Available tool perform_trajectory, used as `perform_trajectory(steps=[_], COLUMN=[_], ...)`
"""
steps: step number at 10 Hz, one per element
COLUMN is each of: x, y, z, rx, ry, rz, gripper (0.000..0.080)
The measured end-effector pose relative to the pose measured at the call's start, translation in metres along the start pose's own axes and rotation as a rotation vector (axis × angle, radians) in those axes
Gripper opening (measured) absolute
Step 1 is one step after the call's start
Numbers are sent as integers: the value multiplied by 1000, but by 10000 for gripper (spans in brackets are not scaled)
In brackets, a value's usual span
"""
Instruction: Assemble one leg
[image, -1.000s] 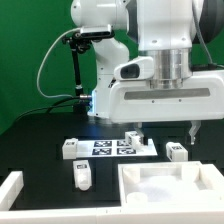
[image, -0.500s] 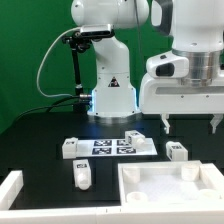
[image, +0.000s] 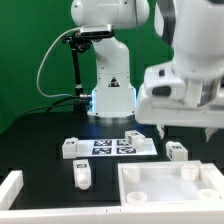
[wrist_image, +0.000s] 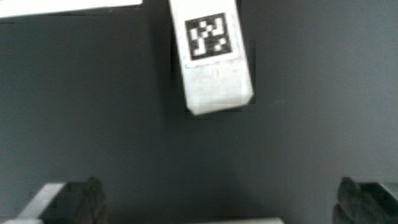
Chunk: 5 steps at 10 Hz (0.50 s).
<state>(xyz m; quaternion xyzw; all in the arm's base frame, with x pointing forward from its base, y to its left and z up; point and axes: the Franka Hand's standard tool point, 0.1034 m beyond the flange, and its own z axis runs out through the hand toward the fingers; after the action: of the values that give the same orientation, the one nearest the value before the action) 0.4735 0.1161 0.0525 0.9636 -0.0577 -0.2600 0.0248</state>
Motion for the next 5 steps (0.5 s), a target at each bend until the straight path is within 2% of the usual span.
perform_trajectory(steps=[1, 2, 3, 5], x=[-2, 7, 12, 12], y=[3, 7, 8, 8], z=[5, 3, 3, 5], rx=[-17, -24, -26, -24], ry=[-132, -201, -218, -214], rz=[-13, -3, 2, 12], gripper=[648, 648, 648, 648])
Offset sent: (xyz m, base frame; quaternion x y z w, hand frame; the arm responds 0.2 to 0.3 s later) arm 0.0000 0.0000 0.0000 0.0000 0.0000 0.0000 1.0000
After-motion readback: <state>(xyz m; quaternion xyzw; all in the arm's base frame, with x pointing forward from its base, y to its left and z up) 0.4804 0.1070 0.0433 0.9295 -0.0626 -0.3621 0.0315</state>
